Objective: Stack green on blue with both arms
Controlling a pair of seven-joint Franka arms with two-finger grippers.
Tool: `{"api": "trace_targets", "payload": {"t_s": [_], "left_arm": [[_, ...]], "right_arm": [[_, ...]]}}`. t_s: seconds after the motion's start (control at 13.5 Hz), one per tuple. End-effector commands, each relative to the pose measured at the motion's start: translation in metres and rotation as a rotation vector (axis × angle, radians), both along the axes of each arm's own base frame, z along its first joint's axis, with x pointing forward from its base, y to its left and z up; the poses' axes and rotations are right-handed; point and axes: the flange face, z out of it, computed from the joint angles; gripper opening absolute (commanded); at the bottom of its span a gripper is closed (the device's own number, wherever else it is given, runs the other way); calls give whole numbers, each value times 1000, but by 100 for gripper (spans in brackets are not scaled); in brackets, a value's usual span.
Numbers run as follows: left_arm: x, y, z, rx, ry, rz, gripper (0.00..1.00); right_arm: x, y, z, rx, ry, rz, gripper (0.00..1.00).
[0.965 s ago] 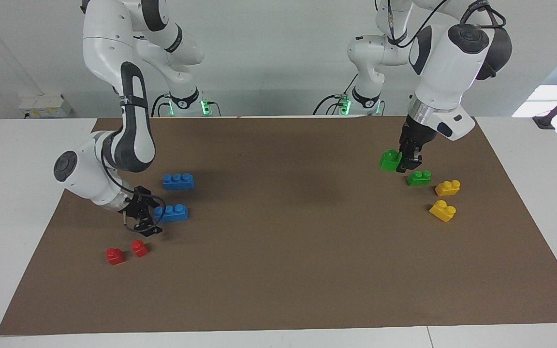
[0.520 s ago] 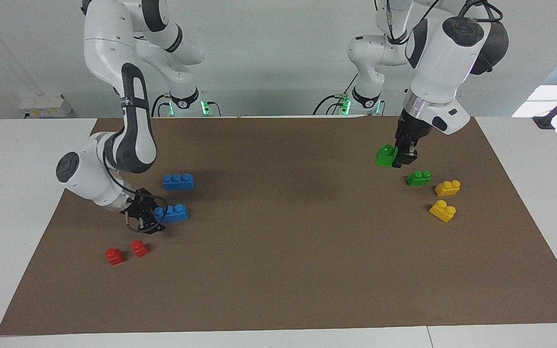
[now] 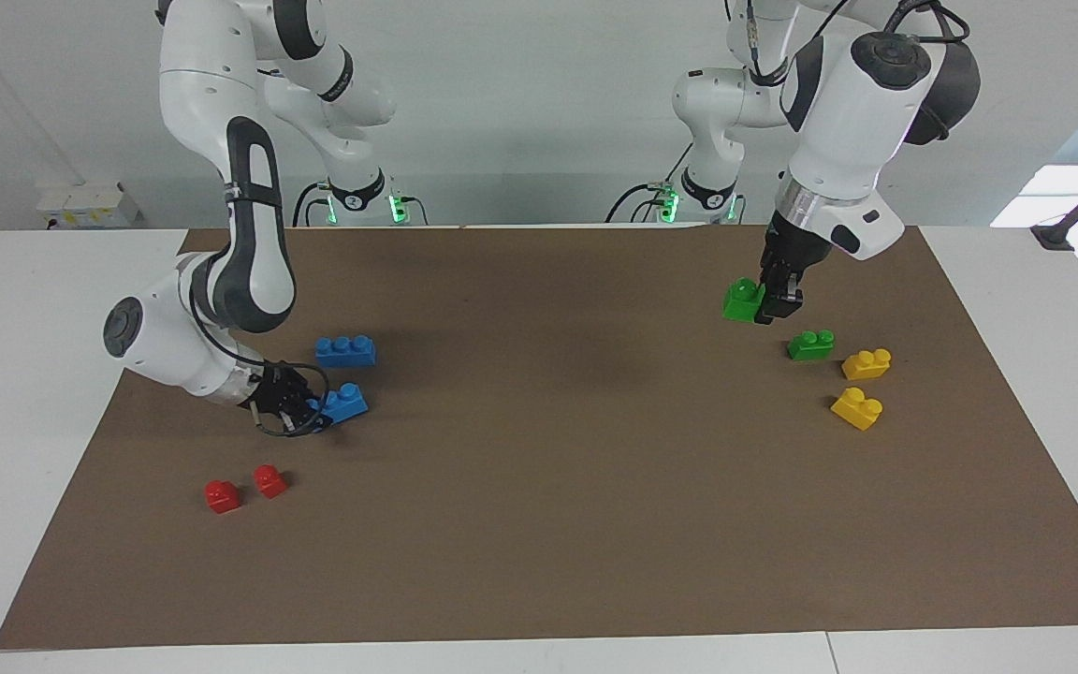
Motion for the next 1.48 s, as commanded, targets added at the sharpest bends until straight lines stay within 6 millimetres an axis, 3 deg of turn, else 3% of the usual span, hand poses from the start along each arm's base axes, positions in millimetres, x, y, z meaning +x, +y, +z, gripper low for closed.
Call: {"api": "trace_targets", "payload": {"t_s": [0.0,0.22,0.37,0.52,0.67,0.82,1.04,1.19,1.41], "left_arm": [[-8,-1,6,-12,11,33,0],[-8,-1,6,-12,13,36,0],[-8,-1,6,-12,13,36,0],[-8,-1,6,-12,13,44,0],[-8,-1,6,-12,13,44,0],[-8,-1,5,-12,14,44,0],[-8,-1,4,-13,10,44,0],[-8,-4,1,-15,6,49,0],[-18,-34,-13,-26,-17,56,0]], "right_arm": [[2,44,44,30,23,-86,0],[-2,110,100,46,60,-185,0],[-13,160,123,53,87,-236,0],[-25,222,124,41,104,-289,0],[-50,279,106,34,32,-353,0],[-62,285,80,22,-2,-384,0],[-58,286,39,0,36,-393,0],[-63,314,12,0,11,-385,0],[-63,321,-1,0,10,-420,0]]}}
